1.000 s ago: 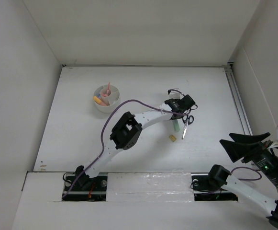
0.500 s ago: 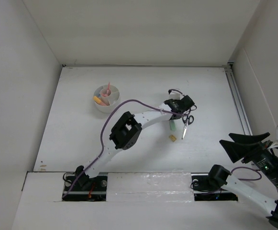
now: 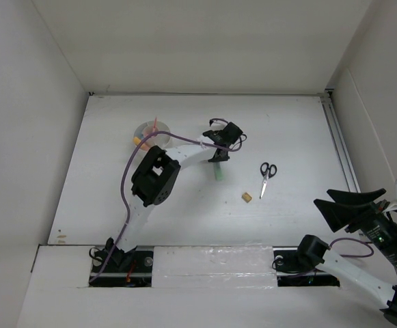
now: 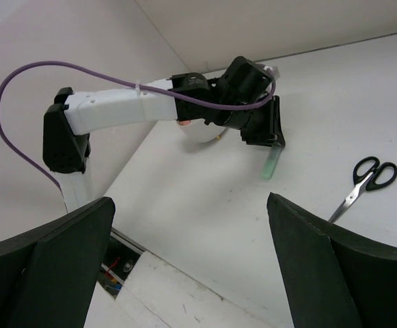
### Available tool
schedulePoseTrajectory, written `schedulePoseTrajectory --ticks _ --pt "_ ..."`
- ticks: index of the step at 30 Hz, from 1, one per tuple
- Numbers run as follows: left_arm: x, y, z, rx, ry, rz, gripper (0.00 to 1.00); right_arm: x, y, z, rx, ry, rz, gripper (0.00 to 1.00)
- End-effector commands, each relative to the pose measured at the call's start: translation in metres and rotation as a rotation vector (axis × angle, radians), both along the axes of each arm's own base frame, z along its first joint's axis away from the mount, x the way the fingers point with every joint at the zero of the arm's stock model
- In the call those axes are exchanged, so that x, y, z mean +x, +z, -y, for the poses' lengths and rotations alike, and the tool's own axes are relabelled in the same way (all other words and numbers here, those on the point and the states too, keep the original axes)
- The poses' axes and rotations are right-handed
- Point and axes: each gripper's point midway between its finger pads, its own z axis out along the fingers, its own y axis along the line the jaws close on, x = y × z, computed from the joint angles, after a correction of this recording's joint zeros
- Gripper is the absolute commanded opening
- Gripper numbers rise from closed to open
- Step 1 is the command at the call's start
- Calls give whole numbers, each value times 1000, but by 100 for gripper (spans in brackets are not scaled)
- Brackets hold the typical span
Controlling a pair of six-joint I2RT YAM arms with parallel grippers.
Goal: Sort the stationery into containers
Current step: Pick up the stationery from the center of the board.
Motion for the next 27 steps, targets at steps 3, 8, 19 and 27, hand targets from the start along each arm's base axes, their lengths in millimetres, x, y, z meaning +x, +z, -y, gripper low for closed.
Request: schedulePoseTrajectory --ticks 3,8,19,27 --pt "-70 -85 -55 267 -62 -316 5 -2 12 -2 29 22 39 99" --pt "-80 -94 -63 309 -69 -338 16 -2 12 -2 29 22 39 99" --pt "-91 -107 -64 330 -112 -379 34 -7 14 4 51 22 56 99" --pt "-96 -115 -57 292 -132 -407 20 -7 14 4 51 22 56 99"
